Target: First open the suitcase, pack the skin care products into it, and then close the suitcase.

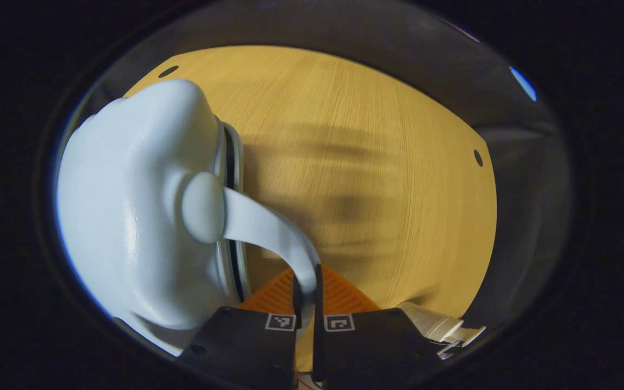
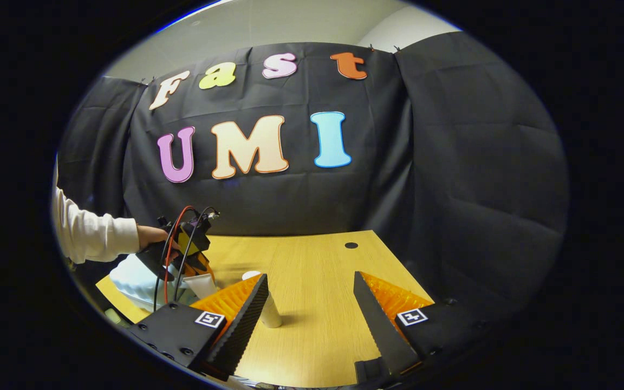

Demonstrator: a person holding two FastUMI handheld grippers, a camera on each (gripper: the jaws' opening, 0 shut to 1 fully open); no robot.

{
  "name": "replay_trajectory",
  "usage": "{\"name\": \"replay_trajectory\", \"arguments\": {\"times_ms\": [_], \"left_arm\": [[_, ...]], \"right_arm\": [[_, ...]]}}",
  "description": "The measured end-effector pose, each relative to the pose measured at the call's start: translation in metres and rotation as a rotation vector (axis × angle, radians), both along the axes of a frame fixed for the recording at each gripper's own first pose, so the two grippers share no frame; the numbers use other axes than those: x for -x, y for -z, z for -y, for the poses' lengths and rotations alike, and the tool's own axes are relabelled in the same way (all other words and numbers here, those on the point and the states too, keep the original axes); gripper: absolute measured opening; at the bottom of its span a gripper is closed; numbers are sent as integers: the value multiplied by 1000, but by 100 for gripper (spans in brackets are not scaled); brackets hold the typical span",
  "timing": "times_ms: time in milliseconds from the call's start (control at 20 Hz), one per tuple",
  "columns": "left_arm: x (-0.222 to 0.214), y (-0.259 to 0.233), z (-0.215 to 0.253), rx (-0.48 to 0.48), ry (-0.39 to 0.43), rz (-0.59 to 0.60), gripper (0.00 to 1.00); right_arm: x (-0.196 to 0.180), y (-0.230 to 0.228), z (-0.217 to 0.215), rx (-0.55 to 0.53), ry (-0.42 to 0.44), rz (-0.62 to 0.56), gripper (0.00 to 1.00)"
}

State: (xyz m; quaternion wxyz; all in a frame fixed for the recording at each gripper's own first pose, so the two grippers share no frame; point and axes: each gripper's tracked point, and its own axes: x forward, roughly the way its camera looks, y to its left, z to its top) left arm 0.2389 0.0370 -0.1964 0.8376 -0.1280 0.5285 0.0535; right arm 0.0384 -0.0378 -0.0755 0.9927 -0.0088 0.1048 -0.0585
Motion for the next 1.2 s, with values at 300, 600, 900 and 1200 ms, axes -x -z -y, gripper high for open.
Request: {"name": "replay_trajectory", "arguments": {"times_ms": [300, 600, 900, 1200], "left_arm": [[4, -21, 9, 66, 43, 30, 2], [18, -79, 9, 124, 100, 130, 2], [54, -169, -34, 184, 73, 269, 2], [92, -233, -117, 109, -21, 401, 2]], "right_arm": [[-1, 0, -2, -5, -22, 0, 99], [-7, -3, -9, 2, -71, 3, 100], [-22, -5, -22, 0, -115, 15, 99], [-34, -2, -34, -9, -152, 19, 99]]}}
